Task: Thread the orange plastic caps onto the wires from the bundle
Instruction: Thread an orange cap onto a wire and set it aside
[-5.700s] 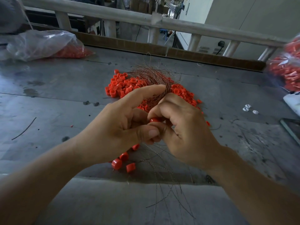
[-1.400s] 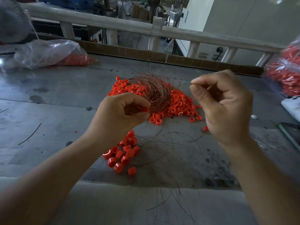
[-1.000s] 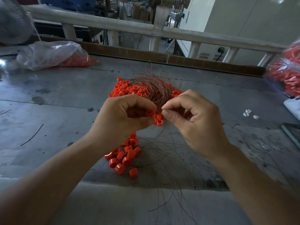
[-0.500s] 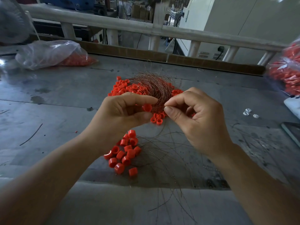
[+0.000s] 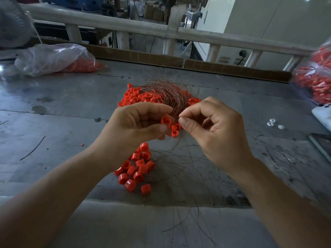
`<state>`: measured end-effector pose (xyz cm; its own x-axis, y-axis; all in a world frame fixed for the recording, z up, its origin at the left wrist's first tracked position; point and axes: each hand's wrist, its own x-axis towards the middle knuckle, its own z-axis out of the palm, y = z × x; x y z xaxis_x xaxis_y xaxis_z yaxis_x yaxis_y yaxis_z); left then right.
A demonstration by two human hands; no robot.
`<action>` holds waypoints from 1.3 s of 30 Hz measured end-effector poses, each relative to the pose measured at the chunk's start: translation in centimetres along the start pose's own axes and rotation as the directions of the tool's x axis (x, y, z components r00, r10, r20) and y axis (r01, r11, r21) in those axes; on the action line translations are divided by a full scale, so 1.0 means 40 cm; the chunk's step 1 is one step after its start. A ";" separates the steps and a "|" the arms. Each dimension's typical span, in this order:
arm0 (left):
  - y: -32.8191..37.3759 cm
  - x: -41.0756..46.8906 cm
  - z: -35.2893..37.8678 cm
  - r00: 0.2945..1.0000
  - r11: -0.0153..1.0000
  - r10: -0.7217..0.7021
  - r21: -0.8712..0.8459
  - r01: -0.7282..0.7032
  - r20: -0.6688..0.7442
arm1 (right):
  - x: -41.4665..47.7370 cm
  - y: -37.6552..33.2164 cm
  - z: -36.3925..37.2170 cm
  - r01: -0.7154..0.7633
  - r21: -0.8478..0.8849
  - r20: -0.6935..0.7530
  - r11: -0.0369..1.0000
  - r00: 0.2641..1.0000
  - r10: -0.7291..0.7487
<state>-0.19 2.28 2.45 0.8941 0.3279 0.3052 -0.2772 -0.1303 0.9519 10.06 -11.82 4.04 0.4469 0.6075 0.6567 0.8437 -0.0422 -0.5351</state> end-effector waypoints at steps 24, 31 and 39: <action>0.019 -0.007 -0.002 0.999 0.992 -0.021 -0.120 0.024 0.029 | -0.003 -0.011 -0.003 -0.012 -0.008 0.080 1.000 0.997 0.013; 0.024 -0.010 -0.002 0.999 0.973 -0.016 -0.230 0.025 0.041 | 0.000 -0.024 -0.015 -0.189 0.266 0.178 0.945 0.973 0.145; 0.024 -0.013 0.003 0.991 0.943 -0.023 -0.327 0.064 0.129 | 0.005 -0.019 -0.013 -0.422 0.391 0.347 0.818 0.891 0.293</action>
<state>-0.87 1.90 3.20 0.9381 0.2068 0.2778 -0.3191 0.2043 0.9254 9.65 -12.06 4.86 0.5424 0.8040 0.2437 0.3854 0.0196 -0.9226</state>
